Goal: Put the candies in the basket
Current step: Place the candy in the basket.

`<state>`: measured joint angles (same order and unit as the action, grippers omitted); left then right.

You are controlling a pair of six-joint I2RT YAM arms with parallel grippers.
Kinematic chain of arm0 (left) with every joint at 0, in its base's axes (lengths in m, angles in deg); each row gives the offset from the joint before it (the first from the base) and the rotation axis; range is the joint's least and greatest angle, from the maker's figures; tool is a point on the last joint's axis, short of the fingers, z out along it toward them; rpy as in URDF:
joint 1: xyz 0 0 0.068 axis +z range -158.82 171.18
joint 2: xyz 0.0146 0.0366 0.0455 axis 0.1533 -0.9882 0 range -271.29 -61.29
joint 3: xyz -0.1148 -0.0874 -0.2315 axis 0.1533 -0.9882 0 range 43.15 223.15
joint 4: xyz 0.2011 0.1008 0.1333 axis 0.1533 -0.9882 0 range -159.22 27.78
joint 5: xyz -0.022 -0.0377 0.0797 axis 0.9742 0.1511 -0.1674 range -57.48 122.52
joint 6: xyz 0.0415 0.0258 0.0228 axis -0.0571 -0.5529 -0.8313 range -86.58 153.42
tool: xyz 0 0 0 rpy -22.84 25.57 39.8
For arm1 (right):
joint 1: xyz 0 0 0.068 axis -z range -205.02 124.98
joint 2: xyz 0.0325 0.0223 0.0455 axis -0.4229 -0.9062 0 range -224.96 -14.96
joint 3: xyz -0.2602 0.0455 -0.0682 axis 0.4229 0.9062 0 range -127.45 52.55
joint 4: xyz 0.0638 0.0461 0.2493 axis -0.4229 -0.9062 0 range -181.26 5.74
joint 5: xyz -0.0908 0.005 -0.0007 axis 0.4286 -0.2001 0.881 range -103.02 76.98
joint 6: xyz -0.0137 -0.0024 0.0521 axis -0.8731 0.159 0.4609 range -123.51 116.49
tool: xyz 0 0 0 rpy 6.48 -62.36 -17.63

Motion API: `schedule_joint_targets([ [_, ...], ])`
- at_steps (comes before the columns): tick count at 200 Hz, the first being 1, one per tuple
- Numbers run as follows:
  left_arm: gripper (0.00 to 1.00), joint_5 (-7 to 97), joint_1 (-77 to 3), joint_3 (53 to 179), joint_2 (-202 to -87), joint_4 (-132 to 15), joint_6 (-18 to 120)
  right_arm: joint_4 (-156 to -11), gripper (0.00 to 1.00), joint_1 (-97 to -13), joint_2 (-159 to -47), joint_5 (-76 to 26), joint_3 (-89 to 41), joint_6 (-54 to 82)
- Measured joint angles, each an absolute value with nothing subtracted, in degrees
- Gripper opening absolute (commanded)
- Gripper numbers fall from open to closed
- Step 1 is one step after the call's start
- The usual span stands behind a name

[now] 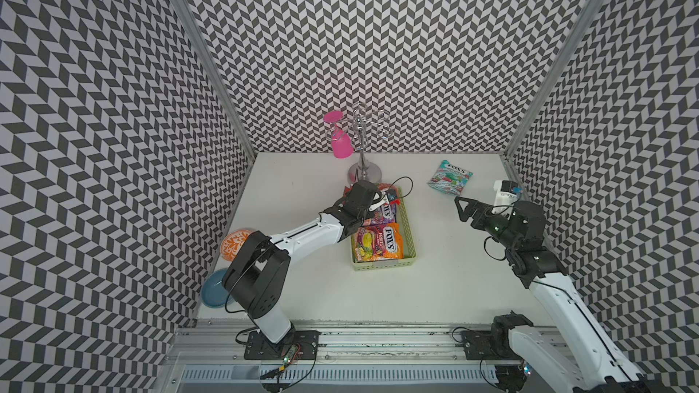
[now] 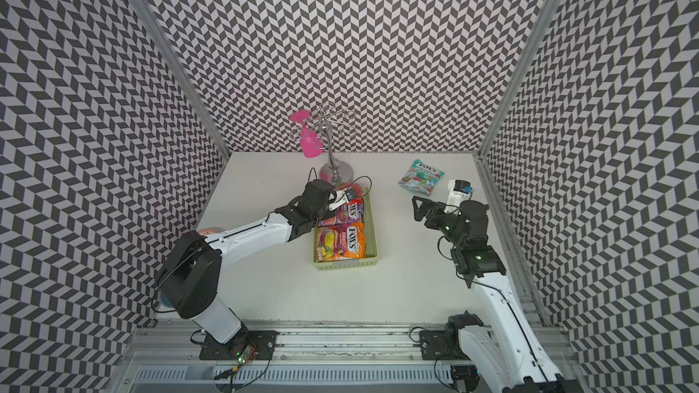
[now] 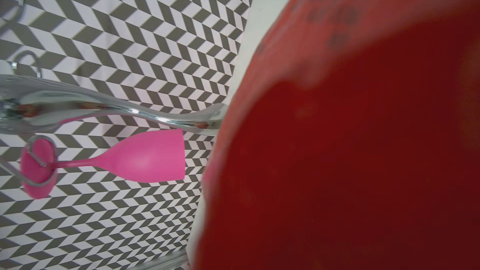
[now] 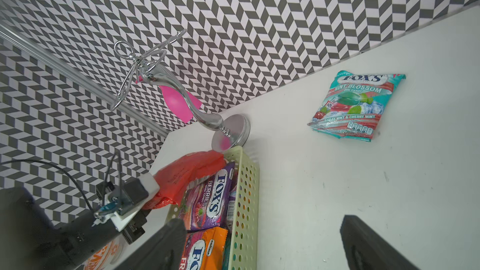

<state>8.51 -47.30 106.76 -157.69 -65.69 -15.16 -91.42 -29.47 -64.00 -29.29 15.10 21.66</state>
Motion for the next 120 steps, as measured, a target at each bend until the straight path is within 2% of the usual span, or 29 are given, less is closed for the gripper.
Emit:
schedule_joint_targets([
  [13, 0.10, 8.23, -47.14, 106.76, -158.82, -65.49, -14.79, -91.00, 0.98, -29.73, -63.93, -29.03, 15.10, 21.09],
  [28, 0.29, 7.97, -47.03, 106.76, -159.09, -65.23, -14.20, -90.41, 0.98, -30.19, -63.93, -29.07, 15.10, 20.80],
  [54, 0.50, 8.80, -47.03, 108.60, -159.09, -67.46, -11.36, -90.11, 0.99, -30.67, -63.82, -28.94, 15.10, 19.97],
  [99, 0.70, 16.49, -47.03, 114.61, -157.67, -77.42, -6.09, -90.00, 0.99, -31.37, -63.23, -28.35, 15.12, 18.97],
  [120, 0.73, 21.19, -47.03, 114.63, -155.00, -81.99, -4.69, -89.98, 0.99, -31.39, -63.23, -27.96, 15.10, 18.71],
])
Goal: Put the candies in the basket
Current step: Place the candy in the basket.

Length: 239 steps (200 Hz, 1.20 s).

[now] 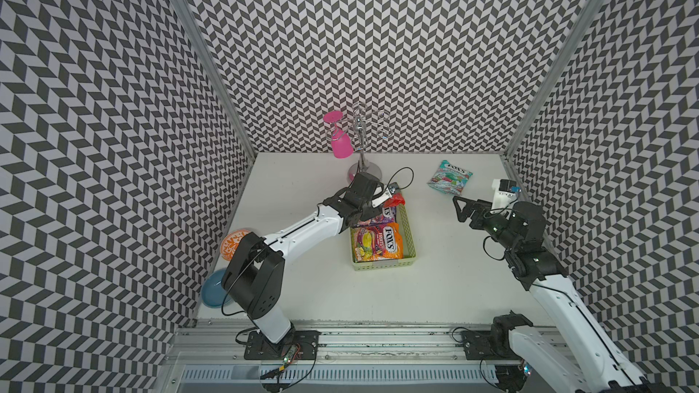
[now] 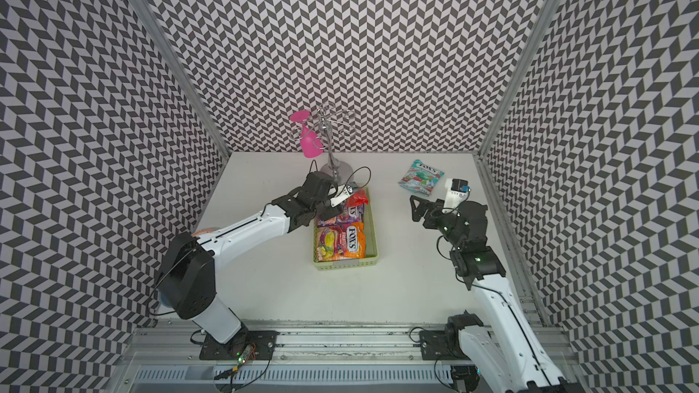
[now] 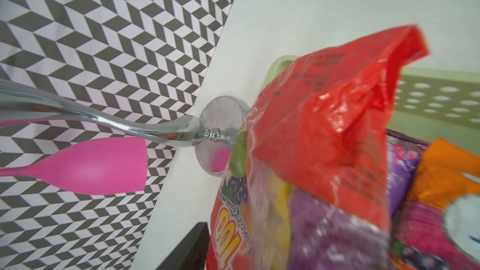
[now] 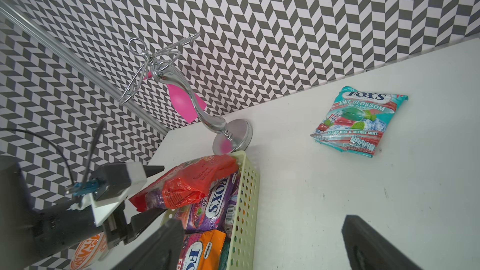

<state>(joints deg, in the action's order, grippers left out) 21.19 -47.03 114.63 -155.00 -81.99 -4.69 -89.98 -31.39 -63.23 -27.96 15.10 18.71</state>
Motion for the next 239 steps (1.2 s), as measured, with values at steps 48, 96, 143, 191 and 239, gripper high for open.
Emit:
schedule_joint_targets([
  [48, 0.77, 27.59, -46.57, 114.39, -153.34, -88.88, -4.08, -90.00, 0.99, -31.39, -63.25, -27.71, 15.10, 18.46],
  [96, 0.79, 29.28, -44.72, 114.52, -153.69, -90.69, -3.47, -90.00, 0.99, -31.39, -63.32, -27.78, 15.10, 18.36],
  [143, 0.86, 33.78, -44.63, 117.30, -154.50, -94.38, -2.48, -90.00, 0.99, -31.61, -63.43, -27.82, 15.12, 18.29],
  [191, 0.89, 36.82, -44.15, 116.38, -148.73, -94.45, -1.48, -90.74, 0.97, -31.68, -67.60, -26.88, 13.65, 18.27],
  [239, 0.90, 39.64, -38.33, 114.19, -138.89, -93.14, 2.15, -94.81, 0.92, -32.38, -76.72, -22.10, 5.46, 16.28],
])
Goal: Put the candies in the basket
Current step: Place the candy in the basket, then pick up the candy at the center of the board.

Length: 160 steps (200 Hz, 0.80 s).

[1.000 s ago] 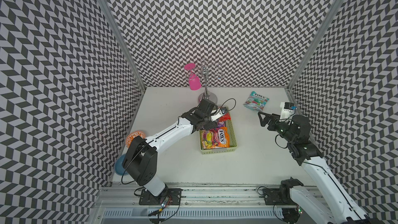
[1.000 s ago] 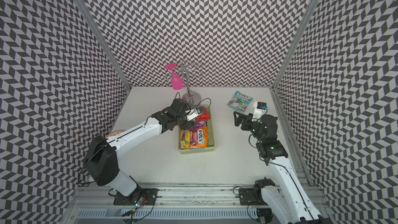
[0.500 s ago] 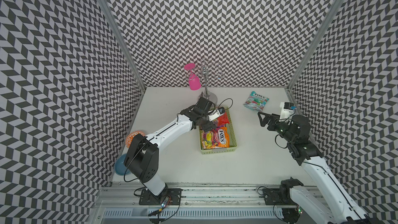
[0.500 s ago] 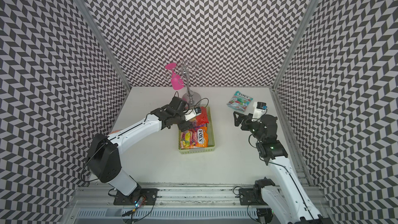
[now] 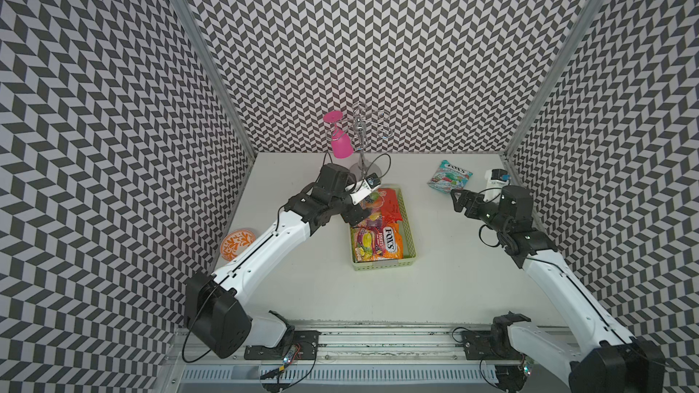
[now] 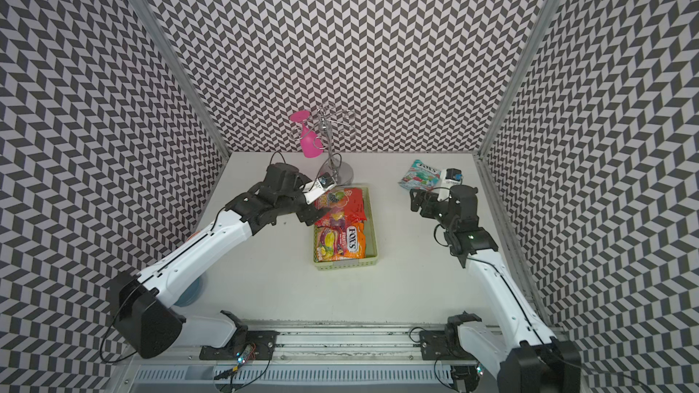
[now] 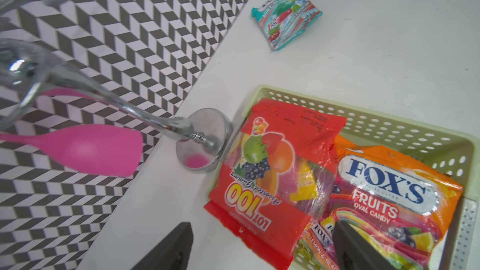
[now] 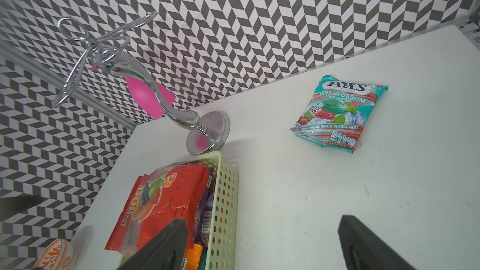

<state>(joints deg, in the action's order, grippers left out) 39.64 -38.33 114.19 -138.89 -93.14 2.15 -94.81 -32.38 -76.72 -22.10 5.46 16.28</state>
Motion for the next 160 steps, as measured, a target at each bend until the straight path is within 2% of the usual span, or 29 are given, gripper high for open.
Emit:
schedule_joint_targets([
  [10, 0.92, 40.34, -36.61, 113.26, -137.21, -92.61, 3.03, -95.99, 0.91, -32.97, -78.99, -20.20, 3.21, 15.51],
  [15, 0.98, 40.64, -35.73, 112.51, -136.25, -92.20, 3.42, -96.69, 0.91, -33.49, -80.37, -18.99, 2.03, 14.73],
  [19, 0.99, 40.86, -35.08, 111.92, -135.52, -91.96, 3.53, -97.17, 0.91, -34.06, -81.59, -17.90, 0.91, 14.22],
  [54, 0.99, 44.10, -29.40, 106.52, -130.56, -91.19, 6.46, -102.94, 0.89, -39.26, -93.52, -8.28, -10.11, 8.37],
  [84, 0.99, 47.40, -25.05, 102.70, -127.20, -90.49, 8.32, -107.66, 0.88, -40.48, -104.08, -3.30, -19.22, 6.23],
  [123, 0.99, 50.96, -20.78, 100.03, -123.96, -89.29, 10.04, -112.53, 0.86, -39.76, -115.25, -0.90, -27.94, 6.44],
  [160, 0.99, 52.88, -18.66, 99.83, -123.13, -88.68, 10.83, -113.84, 0.84, -34.74, -122.88, -5.49, -35.28, 12.50],
])
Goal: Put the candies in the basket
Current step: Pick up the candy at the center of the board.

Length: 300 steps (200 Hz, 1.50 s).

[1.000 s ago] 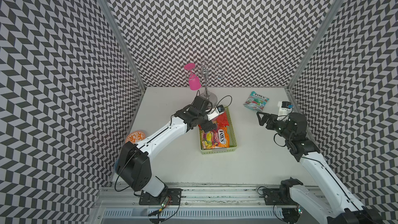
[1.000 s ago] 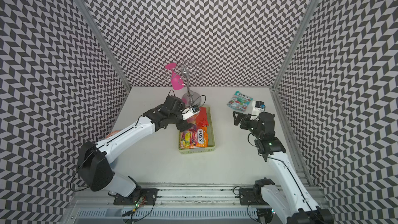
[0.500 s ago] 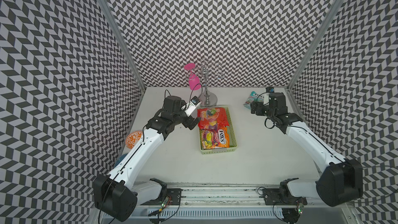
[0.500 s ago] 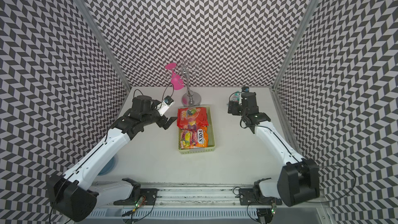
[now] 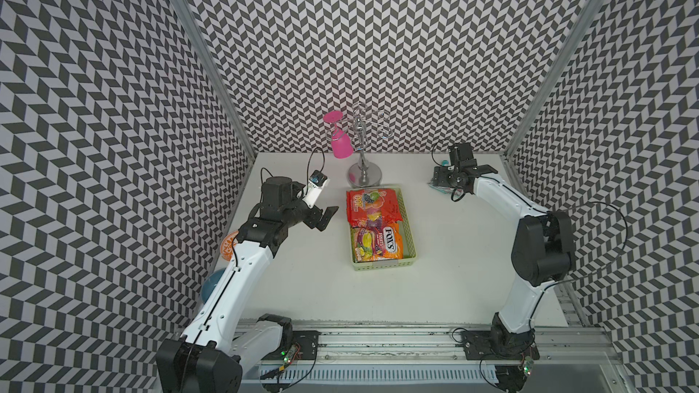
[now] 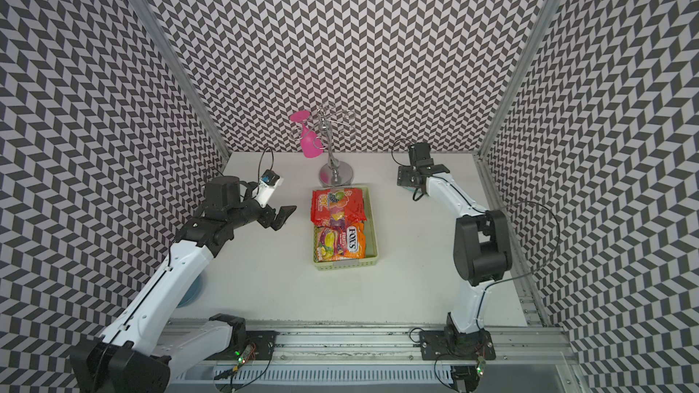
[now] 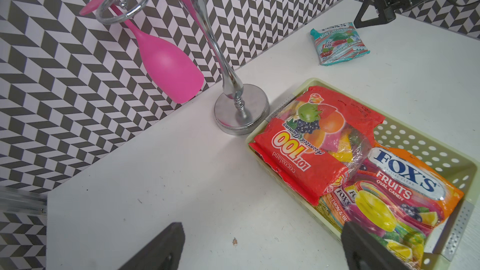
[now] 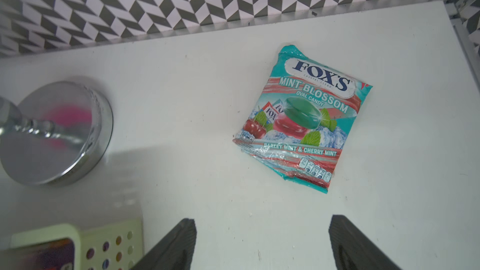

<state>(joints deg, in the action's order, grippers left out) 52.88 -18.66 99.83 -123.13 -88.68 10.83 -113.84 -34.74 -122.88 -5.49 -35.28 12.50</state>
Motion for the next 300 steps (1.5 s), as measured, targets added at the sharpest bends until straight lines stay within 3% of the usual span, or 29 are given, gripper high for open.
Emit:
schedule_joint_targets([
  [65, 0.99, 54.28, -16.72, 99.16, -122.35, -87.59, 11.92, -112.69, 0.87, -24.38, -132.80, -16.70, -42.17, 21.00],
  [131, 0.99, 54.83, -15.80, 98.90, -122.30, -86.71, 12.51, -109.93, 0.74, -16.27, -139.75, -29.81, -42.93, 26.73],
  [181, 0.99, 55.22, -14.95, 98.41, -122.28, -86.28, 12.64, -107.16, 0.66, -15.90, -142.48, -35.93, -42.87, 29.20],
  [220, 0.99, 55.70, -14.53, 98.22, -122.28, -86.19, 13.15, -102.98, 0.43, -15.96, -143.51, -39.80, -41.19, 31.34],
  [256, 0.99, 55.92, -13.85, 98.22, -122.17, -86.17, 13.60, -100.14, 0.00, -15.96, -144.19, -41.94, -40.14, 32.23],
  [300, 0.99, 56.03, -13.53, 98.15, -122.00, -85.79, 13.67, -97.47, 0.00, -16.03, -141.46, -43.36, -36.64, 33.39],
])
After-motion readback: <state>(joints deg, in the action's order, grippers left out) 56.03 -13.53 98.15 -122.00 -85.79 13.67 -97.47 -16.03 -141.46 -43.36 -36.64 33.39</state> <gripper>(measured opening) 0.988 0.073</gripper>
